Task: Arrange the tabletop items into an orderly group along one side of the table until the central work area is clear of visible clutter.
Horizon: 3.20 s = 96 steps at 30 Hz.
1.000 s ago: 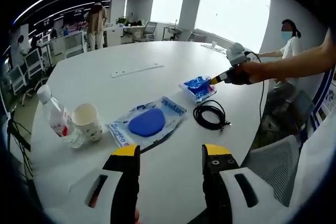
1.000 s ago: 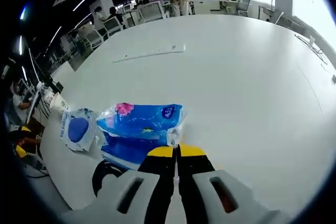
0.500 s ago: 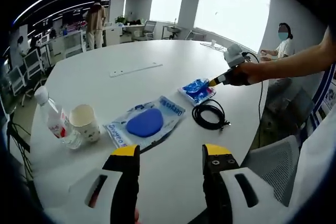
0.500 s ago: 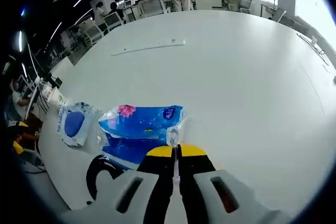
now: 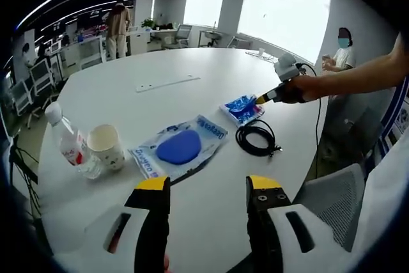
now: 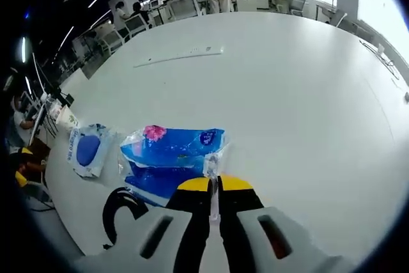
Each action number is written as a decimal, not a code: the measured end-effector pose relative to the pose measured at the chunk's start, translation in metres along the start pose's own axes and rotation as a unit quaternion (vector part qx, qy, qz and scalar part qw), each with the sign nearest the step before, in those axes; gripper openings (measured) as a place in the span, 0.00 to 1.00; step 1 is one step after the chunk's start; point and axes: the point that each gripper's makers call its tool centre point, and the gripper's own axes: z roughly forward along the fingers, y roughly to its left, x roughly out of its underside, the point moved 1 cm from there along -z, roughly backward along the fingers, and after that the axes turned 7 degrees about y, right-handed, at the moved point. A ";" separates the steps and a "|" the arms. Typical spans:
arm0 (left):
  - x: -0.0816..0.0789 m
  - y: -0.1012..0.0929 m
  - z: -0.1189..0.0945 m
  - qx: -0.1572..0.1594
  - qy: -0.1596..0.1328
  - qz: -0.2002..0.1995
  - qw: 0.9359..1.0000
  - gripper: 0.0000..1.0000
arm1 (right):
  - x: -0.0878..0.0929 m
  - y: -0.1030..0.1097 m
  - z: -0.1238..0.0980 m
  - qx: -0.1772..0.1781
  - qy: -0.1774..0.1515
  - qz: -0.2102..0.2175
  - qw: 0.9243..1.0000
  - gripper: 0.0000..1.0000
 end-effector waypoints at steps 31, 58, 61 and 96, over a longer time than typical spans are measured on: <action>0.004 0.004 -0.002 -0.001 -0.005 -0.009 1.000 0.47 | -0.003 0.017 -0.017 -0.003 -0.003 -0.021 1.000 0.03; 0.023 0.019 0.008 -0.005 0.012 -0.022 1.000 0.45 | -0.005 0.050 -0.021 -0.032 -0.016 -0.047 0.998 0.05; 0.026 0.021 0.010 -0.006 0.017 -0.023 1.000 0.45 | -0.006 0.055 -0.022 -0.037 -0.019 -0.053 0.998 0.05; 0.030 0.053 0.036 -0.010 0.024 -0.057 0.998 0.45 | -0.002 0.146 -0.017 -0.133 -0.031 -0.131 0.982 0.07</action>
